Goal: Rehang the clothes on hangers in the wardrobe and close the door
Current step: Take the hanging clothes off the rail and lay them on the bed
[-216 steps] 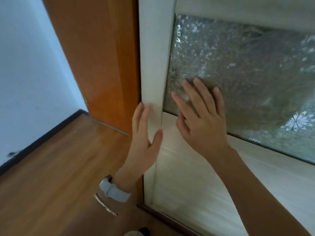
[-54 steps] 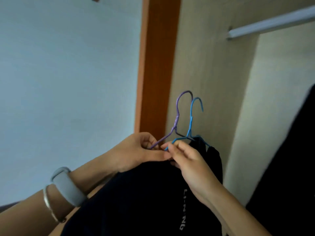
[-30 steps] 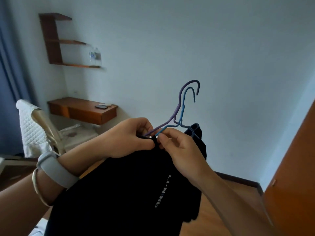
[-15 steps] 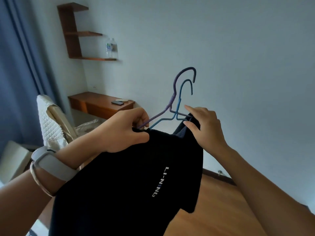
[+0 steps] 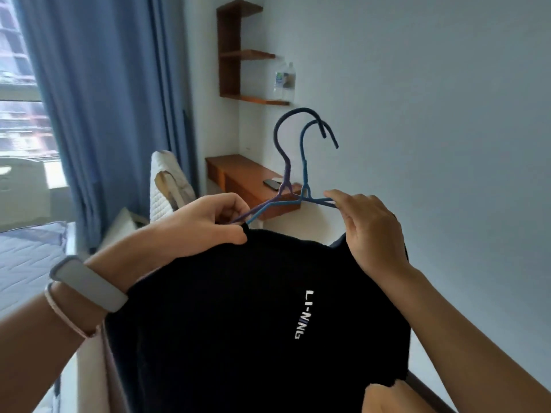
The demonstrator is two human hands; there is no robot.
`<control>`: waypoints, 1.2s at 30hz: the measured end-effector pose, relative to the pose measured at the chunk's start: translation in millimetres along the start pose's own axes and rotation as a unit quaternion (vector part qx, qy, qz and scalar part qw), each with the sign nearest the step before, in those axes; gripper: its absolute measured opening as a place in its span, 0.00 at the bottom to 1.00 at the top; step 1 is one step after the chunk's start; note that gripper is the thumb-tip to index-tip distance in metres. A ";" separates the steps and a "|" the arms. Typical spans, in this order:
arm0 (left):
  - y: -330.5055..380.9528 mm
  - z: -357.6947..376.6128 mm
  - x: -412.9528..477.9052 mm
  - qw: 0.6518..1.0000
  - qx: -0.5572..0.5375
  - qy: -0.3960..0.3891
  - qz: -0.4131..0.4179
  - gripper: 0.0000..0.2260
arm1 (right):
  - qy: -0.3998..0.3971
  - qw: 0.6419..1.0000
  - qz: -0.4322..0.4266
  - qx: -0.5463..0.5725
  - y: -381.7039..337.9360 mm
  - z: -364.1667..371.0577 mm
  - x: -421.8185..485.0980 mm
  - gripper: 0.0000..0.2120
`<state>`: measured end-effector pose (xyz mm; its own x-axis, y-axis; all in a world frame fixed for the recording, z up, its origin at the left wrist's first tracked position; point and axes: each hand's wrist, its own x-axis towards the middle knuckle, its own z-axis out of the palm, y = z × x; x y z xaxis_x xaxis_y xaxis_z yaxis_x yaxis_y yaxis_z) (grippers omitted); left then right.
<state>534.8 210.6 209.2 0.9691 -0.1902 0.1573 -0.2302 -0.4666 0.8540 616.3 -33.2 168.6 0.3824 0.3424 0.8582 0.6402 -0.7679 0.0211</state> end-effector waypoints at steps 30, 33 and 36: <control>-205.5 -324.1 154.5 0.910 0.079 0.350 -0.205 0.20 | 0.048 0.896 -0.149 0.415 -161.9 503.2 308.0 0.11; -232.6 -350.6 164.1 0.887 0.117 0.370 -0.249 0.09 | 0.000 0.879 -0.187 0.438 -188.1 551.2 329.4 0.16; -254.7 -378.0 175.5 0.853 0.180 0.403 -0.279 0.06 | -0.089 0.834 -0.235 0.492 -213.3 595.0 354.7 0.20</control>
<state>797.2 622.6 206.8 0.6501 0.7356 0.1904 0.4139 -0.5530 0.7231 1011.9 574.2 163.4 -0.0285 0.6220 0.7825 0.9504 0.2593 -0.1715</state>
